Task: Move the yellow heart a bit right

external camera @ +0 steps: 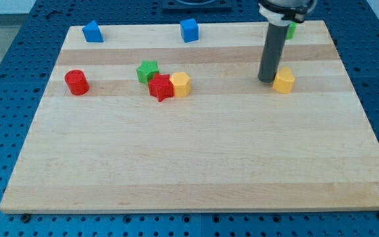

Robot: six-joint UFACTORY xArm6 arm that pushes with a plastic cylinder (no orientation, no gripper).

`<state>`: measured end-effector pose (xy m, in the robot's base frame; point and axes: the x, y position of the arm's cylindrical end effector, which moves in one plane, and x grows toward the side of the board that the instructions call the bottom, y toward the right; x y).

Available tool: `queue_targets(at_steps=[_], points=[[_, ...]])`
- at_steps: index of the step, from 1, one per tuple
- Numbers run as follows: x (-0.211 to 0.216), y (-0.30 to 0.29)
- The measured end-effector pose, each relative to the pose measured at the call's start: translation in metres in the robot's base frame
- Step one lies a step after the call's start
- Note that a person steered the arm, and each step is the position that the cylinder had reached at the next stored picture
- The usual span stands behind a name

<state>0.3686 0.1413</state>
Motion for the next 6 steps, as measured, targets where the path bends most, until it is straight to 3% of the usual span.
queue_targets(at_steps=[4, 5, 6], points=[[-0.023, 0.009], [-0.019, -0.005], [0.012, -0.01]])
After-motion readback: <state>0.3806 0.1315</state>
